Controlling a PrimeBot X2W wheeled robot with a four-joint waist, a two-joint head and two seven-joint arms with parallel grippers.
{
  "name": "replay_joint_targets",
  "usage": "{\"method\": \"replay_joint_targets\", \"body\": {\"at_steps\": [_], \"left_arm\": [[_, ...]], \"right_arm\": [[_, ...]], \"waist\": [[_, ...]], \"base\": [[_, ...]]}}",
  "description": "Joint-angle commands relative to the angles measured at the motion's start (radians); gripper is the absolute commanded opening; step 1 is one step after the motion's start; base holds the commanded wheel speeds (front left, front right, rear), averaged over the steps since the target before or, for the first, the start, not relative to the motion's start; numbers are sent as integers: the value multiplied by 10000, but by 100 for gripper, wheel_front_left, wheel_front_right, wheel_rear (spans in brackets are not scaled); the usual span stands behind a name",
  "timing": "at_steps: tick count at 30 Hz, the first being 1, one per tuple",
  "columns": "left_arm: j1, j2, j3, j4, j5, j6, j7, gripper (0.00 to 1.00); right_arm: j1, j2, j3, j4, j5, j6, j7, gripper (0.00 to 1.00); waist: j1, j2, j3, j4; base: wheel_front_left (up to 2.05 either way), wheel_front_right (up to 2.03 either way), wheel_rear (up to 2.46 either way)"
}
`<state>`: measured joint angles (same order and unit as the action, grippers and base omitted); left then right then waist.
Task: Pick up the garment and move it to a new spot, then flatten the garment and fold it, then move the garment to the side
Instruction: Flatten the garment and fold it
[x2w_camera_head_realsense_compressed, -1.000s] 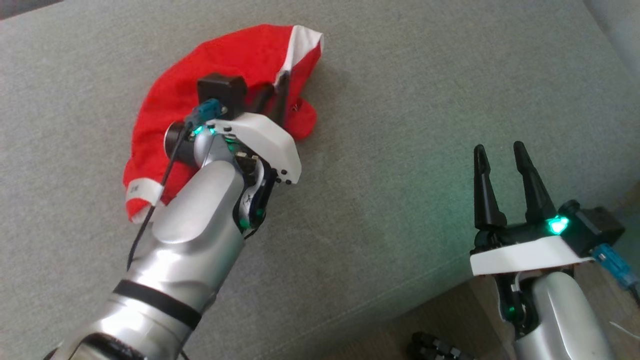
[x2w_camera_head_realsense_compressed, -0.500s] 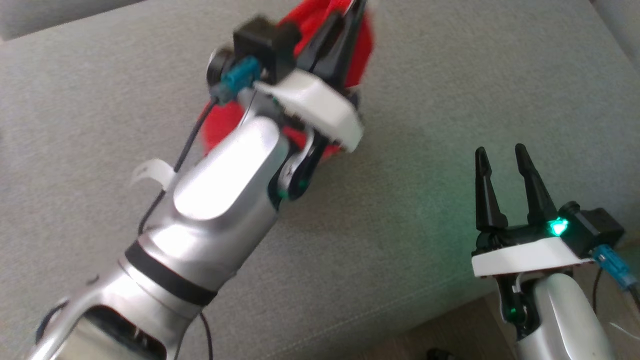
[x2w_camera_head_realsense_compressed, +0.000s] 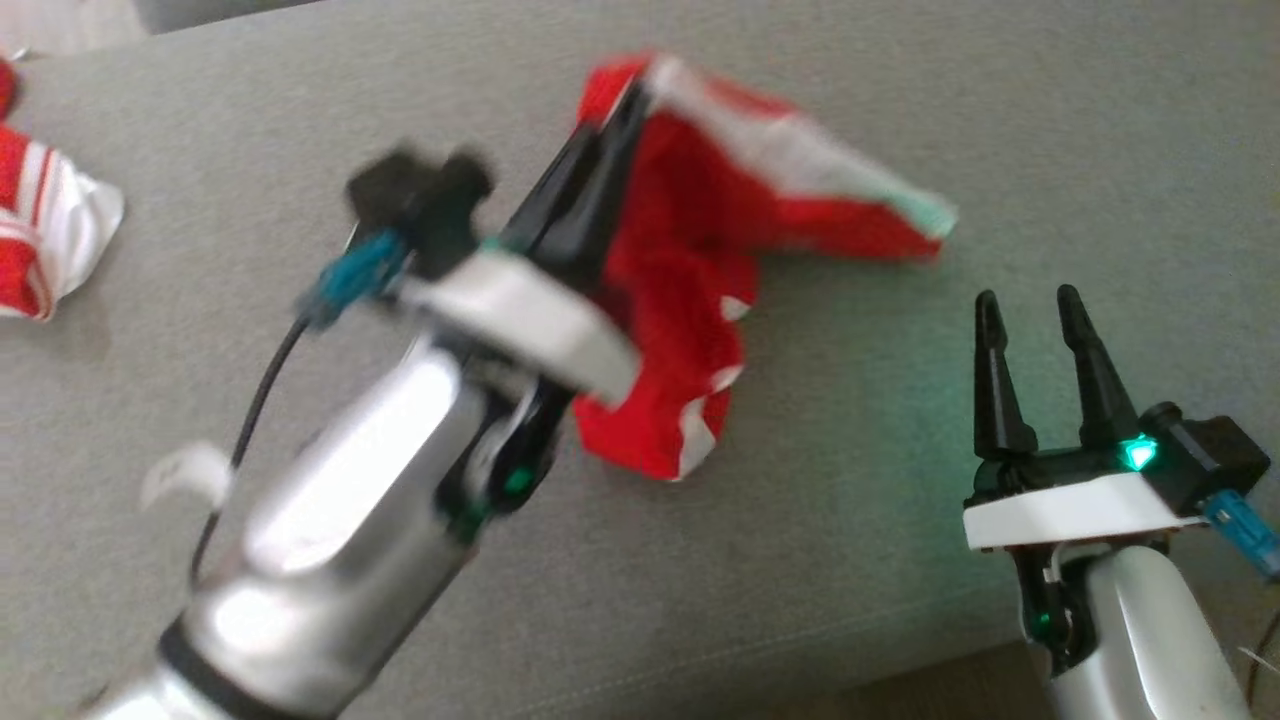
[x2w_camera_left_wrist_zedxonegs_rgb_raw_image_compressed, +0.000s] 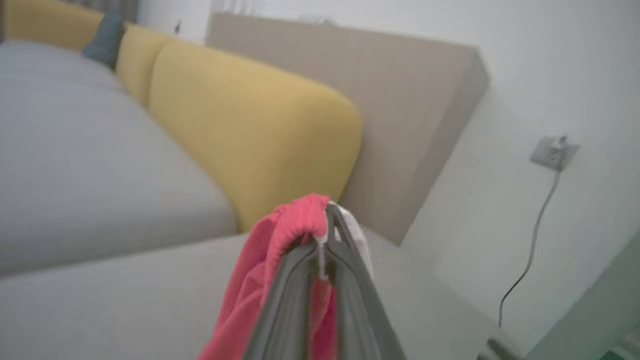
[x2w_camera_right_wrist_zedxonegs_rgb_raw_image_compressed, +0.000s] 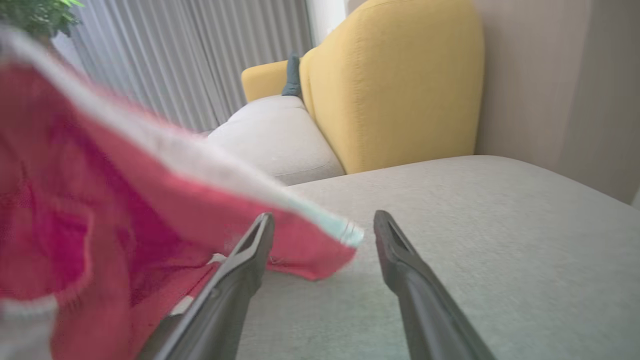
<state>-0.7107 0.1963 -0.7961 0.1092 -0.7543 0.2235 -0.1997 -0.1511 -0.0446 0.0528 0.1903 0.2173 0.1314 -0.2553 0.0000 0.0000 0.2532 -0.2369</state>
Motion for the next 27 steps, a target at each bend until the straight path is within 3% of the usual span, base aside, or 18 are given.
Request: {"method": "replay_joint_targets", "body": {"at_steps": [1,5,11,18,24,26,27], "left_arm": [[260,512,471,-501,-165,140,13,0],[1736,1365,826,-639,-736,318,20,0],[3244,2155,1204,-142,-1314,137,-191,0],[3833,2221,1312,851,-1624,-254,-347,0],[3965,1752,1387,1660,-1506,-605,-539,1],[4020,1559,1499,1926,-1377,-719,-583,25],[4044,1479,1538,2049,-1245,-764,-597,43]], "right_arm": [[-33,-56,132,-347,-98,-7,-65,100],[56,-56,76,-301,-253,-7,-65,100],[148,-56,67,-205,-450,-7,-65,100],[232,-56,237,-119,-500,-7,-65,100],[250,-56,271,-74,-487,-7,-65,100],[262,-56,261,-41,-496,-7,-65,100],[272,-56,257,-23,-501,-7,-65,100]], "waist": [[0,0,32,312],[0,0,-68,717],[0,0,-344,1112],[0,0,-514,1348],[0,0,-572,1397],[0,0,-621,1399],[0,0,-650,1401]], "base": [[0,0,0],[0,0,0],[0,0,0],[0,0,0],[0,0,0],[0,0,0],[0,0,0]]}}
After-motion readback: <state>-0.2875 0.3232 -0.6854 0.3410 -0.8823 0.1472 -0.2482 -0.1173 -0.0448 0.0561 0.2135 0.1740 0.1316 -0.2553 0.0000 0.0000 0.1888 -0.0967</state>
